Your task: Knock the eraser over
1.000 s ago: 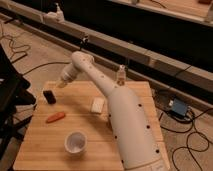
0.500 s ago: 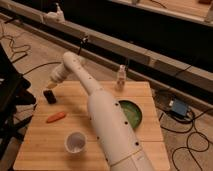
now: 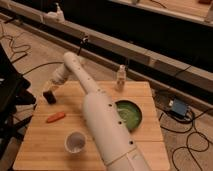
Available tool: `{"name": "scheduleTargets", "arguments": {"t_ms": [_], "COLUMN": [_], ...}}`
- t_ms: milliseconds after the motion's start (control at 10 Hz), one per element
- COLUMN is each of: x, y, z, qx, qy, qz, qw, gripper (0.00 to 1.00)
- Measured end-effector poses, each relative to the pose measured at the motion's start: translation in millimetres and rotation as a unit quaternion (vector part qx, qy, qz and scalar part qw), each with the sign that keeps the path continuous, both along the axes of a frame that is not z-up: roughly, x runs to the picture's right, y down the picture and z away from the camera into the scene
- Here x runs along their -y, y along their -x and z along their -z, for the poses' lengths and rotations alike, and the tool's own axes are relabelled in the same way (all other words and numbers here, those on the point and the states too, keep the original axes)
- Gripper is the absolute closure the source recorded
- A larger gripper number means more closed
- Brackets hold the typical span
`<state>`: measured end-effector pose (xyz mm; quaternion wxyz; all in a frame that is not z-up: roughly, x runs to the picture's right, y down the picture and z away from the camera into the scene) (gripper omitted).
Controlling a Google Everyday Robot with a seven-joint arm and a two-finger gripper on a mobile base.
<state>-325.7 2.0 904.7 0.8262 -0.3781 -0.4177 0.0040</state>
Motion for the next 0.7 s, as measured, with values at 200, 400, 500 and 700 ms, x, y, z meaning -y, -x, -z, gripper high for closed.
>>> {"name": "scheduleTargets", "arguments": {"t_ms": [200,400,500,700], "x": [-13,-27,-30,-30], "y": [-27,-40,-40,-41], "z": [25.3,38.3,40.7,40.8], "qx": [0.016,0.026,0.028,0.028], "qy": [0.032,0.056,0.059,0.06], "qz": [0.053,0.09,0.096,0.097], "qw": [0.998,0.9941,0.9932,0.9931], "gripper": [1.0,1.0,1.0,0.99]}}
